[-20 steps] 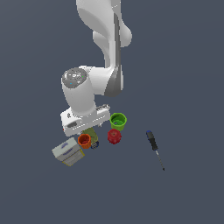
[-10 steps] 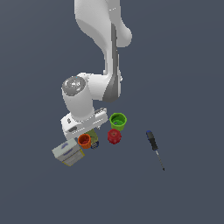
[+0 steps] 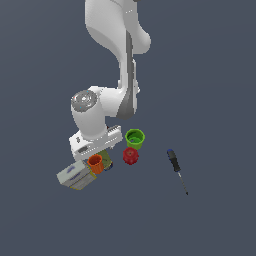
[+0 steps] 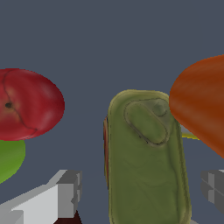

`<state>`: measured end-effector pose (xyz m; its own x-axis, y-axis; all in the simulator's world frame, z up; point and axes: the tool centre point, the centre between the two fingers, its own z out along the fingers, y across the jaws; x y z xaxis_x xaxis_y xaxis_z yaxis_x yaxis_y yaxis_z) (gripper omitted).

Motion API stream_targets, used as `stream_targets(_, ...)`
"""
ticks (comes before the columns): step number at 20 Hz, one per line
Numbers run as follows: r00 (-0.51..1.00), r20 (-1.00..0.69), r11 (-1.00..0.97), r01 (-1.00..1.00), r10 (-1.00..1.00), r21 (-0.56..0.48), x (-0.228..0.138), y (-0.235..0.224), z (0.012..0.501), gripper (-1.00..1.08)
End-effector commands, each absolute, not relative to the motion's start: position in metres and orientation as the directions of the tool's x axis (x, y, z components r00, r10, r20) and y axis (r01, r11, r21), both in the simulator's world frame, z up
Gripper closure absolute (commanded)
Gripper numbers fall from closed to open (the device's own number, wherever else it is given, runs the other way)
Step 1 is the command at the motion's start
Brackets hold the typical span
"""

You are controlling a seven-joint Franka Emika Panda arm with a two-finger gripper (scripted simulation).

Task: Pick up a designated object from a clutter of objects.

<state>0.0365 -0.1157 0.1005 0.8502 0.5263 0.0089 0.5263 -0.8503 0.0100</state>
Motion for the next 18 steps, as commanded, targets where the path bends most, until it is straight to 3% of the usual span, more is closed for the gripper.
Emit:
stream_targets(1,0.847,0.0,-0.847,0.532,0.532,0.0,0.032,-0.112,0.082,-0.92)
stream_targets(10,0.846,0.0,-0.846,0.533,0.533,0.0,0.033,-0.112,0.059,-0.92)
stream_targets(11,0.846,0.0,-0.846,0.533,0.533,0.0,0.033,-0.112,0.059,1.08)
stream_targets(18,0.846,0.0,-0.846,0.533,0.533,0.0,0.033,-0.112,0.059,1.08)
